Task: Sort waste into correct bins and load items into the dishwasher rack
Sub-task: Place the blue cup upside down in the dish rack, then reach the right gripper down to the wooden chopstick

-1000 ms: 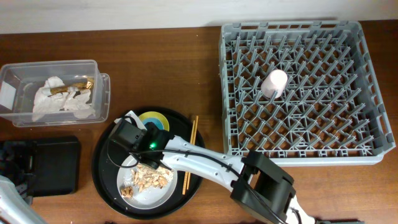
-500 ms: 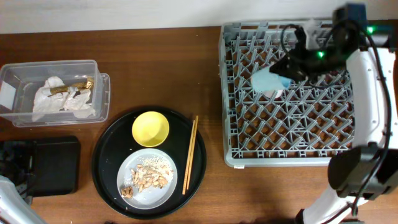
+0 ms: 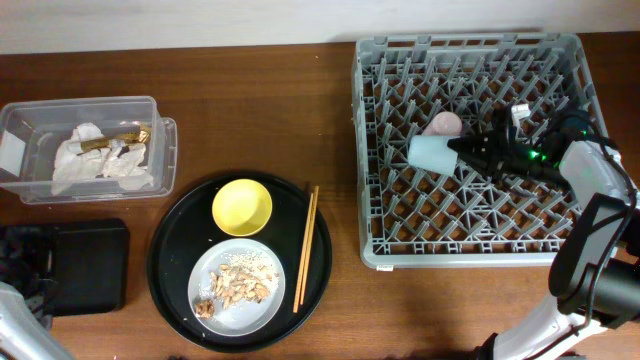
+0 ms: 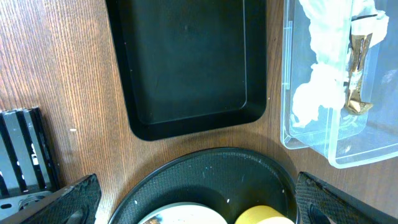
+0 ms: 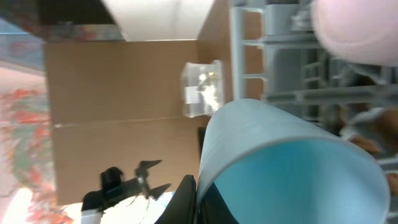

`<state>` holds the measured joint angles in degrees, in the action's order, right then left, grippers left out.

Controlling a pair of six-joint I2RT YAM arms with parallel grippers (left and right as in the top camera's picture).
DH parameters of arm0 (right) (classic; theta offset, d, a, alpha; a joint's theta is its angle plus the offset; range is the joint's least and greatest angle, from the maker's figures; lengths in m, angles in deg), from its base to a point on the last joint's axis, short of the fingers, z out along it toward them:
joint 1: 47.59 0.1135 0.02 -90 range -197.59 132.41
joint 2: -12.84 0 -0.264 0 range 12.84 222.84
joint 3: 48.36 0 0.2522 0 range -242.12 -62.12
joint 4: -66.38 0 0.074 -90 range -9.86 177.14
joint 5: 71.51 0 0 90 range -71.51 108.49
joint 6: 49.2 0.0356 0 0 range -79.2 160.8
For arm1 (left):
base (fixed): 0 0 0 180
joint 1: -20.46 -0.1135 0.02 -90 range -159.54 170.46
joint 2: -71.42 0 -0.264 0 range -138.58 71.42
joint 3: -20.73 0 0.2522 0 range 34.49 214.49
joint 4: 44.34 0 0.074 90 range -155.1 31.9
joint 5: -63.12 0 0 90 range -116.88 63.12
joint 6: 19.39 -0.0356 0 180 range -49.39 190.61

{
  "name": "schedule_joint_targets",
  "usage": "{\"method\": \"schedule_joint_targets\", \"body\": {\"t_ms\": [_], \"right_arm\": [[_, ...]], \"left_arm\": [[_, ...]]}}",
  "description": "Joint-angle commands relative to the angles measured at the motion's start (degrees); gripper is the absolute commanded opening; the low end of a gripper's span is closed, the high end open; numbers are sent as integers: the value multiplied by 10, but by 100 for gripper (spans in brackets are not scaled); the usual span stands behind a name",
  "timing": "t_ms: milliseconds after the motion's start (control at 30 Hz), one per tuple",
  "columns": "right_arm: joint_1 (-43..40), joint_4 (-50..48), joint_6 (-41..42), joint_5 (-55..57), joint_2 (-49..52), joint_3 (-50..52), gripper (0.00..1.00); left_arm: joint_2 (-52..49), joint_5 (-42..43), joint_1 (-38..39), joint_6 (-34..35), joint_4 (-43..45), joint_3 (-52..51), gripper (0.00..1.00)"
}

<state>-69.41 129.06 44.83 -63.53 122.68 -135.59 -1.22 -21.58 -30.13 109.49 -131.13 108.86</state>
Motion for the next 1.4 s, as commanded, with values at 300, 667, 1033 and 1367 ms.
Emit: {"method": "schedule_joint_targets", "body": {"t_ms": [300, 667, 1033, 1367], "right_arm": [[2, -26, 76, 139, 34, 10, 4], [5, 244, 74, 493, -205, -239, 21], [630, 233, 333, 827, -41, -238, 35], [660, 140, 359, 762, 143, -231, 32]], "left_arm": [[2, -3, 1, 6, 1, 2, 99], [2, -3, 0, 6, 1, 2, 99], [2, -3, 0, 6, 1, 2, 99], [2, -2, 0, 6, 1, 2, 99]]}}
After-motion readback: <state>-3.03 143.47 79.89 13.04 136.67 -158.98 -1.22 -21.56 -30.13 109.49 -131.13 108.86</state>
